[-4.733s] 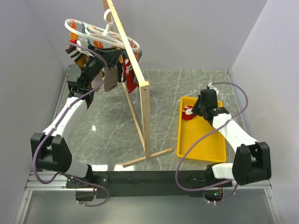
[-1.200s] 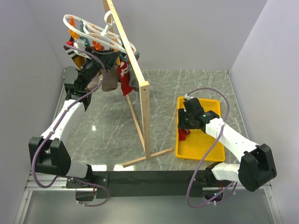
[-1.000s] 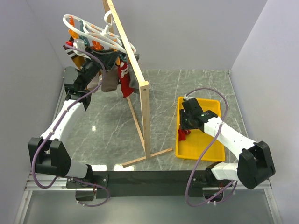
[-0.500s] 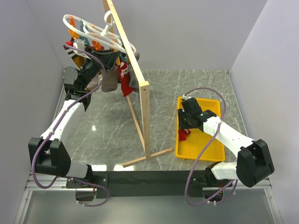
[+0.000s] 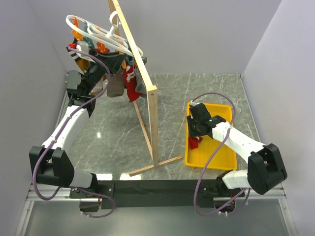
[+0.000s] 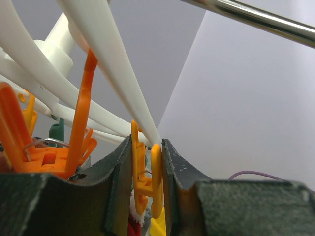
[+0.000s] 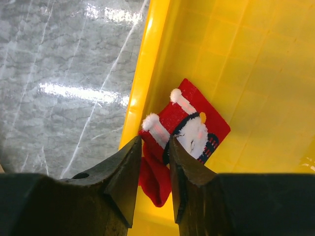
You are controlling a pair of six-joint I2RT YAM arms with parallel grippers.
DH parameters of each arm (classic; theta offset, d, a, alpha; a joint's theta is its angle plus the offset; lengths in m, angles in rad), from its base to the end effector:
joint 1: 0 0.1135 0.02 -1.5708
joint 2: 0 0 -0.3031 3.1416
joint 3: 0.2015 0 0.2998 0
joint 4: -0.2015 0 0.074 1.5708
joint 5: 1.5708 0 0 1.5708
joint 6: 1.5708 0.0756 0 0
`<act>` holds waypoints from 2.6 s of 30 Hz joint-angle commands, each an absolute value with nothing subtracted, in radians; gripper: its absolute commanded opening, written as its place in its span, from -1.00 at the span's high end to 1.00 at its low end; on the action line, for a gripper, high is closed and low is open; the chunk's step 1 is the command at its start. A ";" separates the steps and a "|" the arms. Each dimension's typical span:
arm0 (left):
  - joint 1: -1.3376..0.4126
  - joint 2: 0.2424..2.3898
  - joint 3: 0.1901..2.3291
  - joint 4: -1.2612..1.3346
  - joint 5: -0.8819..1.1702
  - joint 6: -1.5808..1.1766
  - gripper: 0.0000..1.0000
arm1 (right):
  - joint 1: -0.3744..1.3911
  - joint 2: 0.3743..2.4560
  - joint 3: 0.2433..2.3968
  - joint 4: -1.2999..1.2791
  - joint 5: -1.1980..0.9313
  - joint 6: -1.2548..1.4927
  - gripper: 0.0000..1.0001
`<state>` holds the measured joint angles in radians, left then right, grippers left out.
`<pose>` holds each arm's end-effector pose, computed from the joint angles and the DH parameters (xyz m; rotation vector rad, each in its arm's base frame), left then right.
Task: Clip the socks to the hanger
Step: Adjust the sock in the bin.
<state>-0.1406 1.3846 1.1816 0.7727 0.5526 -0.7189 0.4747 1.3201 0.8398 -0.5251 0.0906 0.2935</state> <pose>0.3709 -0.0926 0.4855 0.2167 1.1322 -1.0433 0.2815 0.1370 0.1986 -0.1995 2.5717 0.1723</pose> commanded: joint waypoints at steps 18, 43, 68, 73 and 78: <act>-0.130 1.344 1.192 0.824 0.534 -0.687 0.68 | 0.552 1.457 0.878 -0.494 0.221 0.264 0.55; -0.130 1.333 1.192 0.822 0.534 -0.684 0.68 | 0.535 1.543 0.842 -0.479 0.267 0.370 -0.01; -0.129 1.341 1.200 0.830 0.545 -0.684 0.68 | 0.517 1.250 0.825 -0.416 0.083 0.331 1.00; -0.129 1.336 1.192 0.838 0.543 -0.689 0.68 | 0.454 1.102 0.784 -0.365 -0.037 0.399 1.00; -0.129 1.342 1.190 0.856 0.548 -0.706 0.68 | 0.336 1.112 0.723 -0.315 -0.146 0.407 1.00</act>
